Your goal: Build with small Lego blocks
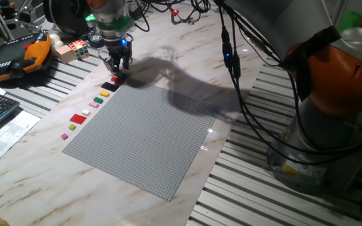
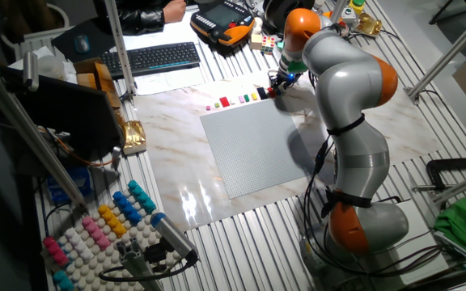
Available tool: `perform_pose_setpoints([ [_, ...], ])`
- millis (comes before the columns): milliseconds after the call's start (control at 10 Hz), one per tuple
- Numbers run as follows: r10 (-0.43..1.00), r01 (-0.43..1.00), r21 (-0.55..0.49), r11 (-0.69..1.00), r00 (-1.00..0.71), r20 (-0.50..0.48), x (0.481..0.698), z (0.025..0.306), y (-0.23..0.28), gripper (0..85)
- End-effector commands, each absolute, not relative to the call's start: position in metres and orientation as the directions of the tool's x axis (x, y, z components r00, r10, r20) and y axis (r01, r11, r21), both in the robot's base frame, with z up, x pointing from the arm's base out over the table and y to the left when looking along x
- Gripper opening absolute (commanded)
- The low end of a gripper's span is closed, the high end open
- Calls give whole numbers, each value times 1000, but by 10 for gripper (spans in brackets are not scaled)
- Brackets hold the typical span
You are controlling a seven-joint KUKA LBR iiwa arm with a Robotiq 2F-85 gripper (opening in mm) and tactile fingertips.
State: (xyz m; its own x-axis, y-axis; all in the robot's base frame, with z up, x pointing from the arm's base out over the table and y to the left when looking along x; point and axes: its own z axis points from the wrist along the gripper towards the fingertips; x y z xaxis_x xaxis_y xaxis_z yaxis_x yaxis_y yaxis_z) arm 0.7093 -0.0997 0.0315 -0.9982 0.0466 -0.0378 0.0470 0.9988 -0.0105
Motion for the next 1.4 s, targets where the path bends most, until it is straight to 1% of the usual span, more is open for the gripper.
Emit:
perform_pose_setpoints([
  [0, 48, 48, -9, 999, -998, -35, 709, 32, -100, 477],
  [200, 51, 52, -8, 999, -998, -47, 710, 32, -100, 483],
  [500, 58, 58, 15, 998, -998, -13, 711, 33, -100, 483],
  [600, 70, 70, 17, 997, -997, 15, 711, 33, -100, 487],
  [700, 88, 88, 6, 996, -995, 40, 711, 33, -100, 490],
  [900, 103, 102, -15, 995, -993, 50, 711, 33, -100, 497],
  [1200, 72, 71, -7, 997, -997, 18, 713, 28, -99, 493],
  [1300, 61, 61, -6, 998, -998, 21, 714, 29, -100, 493],
])
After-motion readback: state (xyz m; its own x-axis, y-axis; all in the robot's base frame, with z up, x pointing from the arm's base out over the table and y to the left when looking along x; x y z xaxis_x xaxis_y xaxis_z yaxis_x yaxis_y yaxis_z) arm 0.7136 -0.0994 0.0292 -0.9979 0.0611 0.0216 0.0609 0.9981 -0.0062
